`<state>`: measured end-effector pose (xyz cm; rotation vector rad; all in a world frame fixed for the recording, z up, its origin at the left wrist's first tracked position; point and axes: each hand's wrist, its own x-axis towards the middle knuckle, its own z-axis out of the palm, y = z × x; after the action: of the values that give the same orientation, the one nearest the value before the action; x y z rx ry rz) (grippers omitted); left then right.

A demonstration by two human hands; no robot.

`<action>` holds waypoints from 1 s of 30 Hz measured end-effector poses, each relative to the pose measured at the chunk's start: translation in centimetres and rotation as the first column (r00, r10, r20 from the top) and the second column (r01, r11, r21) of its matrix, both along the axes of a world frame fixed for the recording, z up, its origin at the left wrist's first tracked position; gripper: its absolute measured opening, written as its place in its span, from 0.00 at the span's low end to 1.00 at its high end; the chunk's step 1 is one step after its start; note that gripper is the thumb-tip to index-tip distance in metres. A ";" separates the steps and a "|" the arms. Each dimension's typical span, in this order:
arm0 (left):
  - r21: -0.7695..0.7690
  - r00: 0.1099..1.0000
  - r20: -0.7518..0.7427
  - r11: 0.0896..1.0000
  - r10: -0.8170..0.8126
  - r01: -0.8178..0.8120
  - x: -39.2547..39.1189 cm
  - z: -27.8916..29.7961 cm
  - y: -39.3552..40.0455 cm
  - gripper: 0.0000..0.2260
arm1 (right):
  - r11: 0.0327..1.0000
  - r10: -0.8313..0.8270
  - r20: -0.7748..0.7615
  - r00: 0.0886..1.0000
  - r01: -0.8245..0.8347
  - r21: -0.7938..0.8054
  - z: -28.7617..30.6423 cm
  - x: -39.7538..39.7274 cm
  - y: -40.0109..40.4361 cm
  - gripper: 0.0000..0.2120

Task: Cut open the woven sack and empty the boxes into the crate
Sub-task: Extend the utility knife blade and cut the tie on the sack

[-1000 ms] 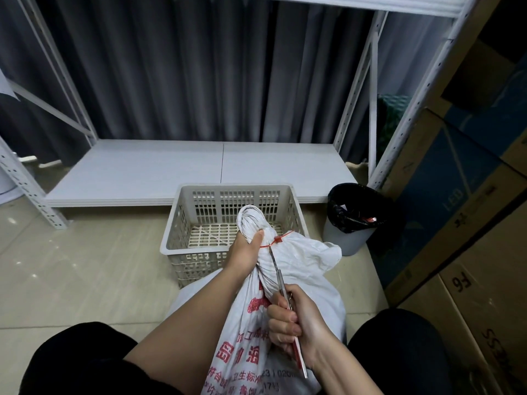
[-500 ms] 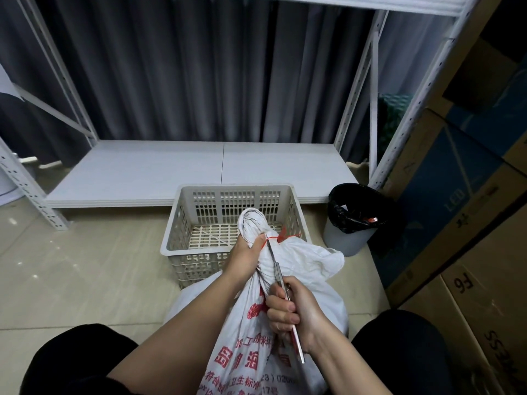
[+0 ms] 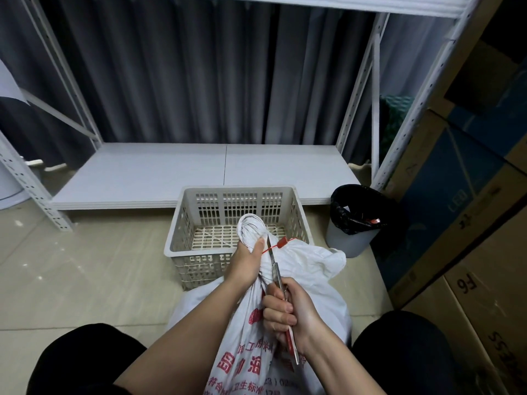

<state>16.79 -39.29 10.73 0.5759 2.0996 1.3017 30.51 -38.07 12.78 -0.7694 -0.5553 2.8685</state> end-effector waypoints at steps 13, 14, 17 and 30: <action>-0.021 0.977 0.087 0.981 0.196 -0.195 -2.3 -1.3 -1.5 0.23 | 0.846 -0.009 -0.085 0.996 0.053 0.530 10.7 1.6 4.6 0.21; -0.020 0.989 0.056 0.990 0.138 -0.137 -2.6 -1.2 -1.0 0.25 | 0.827 -0.064 -0.020 0.998 0.065 0.558 9.9 1.2 5.4 0.21; -0.050 0.998 0.032 0.997 0.055 -0.053 -3.1 -1.4 0.1 0.37 | 0.812 -0.088 0.170 0.982 -0.028 0.583 6.6 0.1 4.7 0.23; 0.158 0.967 0.239 0.986 -0.086 0.049 -2.5 2.5 -2.5 0.12 | 0.784 -0.237 0.355 0.904 -0.038 0.619 2.6 -0.5 5.2 0.24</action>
<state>14.25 -41.83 13.28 0.5159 1.7777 1.4235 29.97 -32.92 15.39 -1.2217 -1.3642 2.1713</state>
